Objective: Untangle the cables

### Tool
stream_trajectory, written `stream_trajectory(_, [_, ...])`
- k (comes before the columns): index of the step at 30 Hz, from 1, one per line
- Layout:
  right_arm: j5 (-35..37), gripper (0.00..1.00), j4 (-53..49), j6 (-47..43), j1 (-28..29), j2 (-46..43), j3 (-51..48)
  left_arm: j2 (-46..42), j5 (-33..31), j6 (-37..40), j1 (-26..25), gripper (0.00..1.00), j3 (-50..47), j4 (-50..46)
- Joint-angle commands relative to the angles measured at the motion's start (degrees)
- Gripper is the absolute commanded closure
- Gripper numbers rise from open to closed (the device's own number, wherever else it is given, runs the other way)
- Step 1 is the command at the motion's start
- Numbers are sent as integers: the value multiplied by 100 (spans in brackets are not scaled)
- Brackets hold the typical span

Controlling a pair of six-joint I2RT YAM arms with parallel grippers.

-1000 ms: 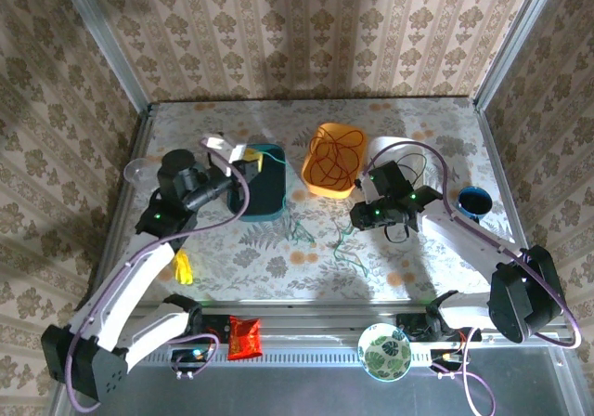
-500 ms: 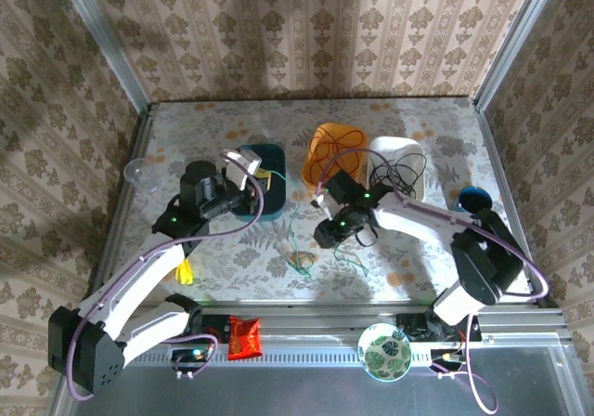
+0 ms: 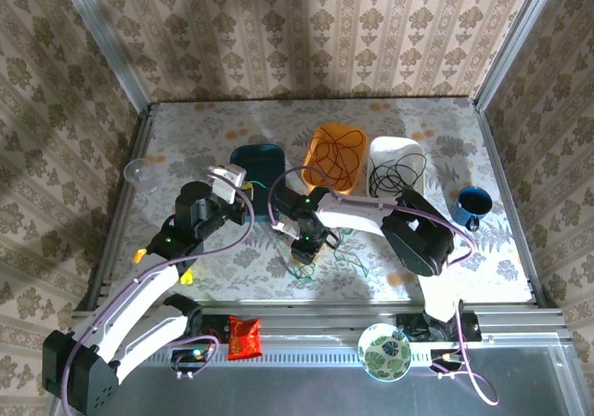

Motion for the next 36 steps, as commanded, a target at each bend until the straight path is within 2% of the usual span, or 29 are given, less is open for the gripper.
stream_trajectory(1, [239,47,-352,-314,46,39,-197,-110,-262,-40,-10,100,53,-12])
stream_trajectory(7, [-7,46,-296,-402,74,-747,-615,-75,-582,-84,-17,100,-2,77])
stream_trajectory(12, [224,46,-496,-338,217,-649,-565,-131,-1156,-478,-108,100,-203,428])
stream_trajectory(17, [357,46,-247,-316,270,-674,-555,-66,-1556,-666,-501,100,-318,622])
stream_trajectory(24, [40,46,357,-117,155,-927,-644,9,-1946,-1508,-806,100,-718,1318])
stream_trajectory(36, [-223,46,293,-8,-4,-1005,-728,197,-3068,-1507,-1091,100,-654,1649])
